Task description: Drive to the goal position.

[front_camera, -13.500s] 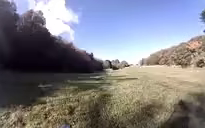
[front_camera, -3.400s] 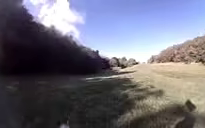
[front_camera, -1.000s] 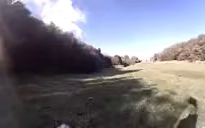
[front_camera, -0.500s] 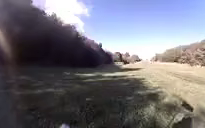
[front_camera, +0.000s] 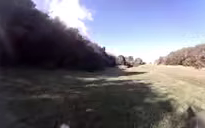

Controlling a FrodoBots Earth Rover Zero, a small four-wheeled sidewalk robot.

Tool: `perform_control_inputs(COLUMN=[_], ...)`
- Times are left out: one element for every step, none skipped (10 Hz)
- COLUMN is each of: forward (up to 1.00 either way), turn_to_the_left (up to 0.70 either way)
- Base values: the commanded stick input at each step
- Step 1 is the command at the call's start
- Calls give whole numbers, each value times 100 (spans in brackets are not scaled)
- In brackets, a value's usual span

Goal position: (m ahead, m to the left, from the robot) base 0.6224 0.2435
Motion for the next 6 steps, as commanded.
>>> perform_control_inputs(forward=[21,0,0,0,0,0], turn_to_the_left=[0,0,0,0,0,0])
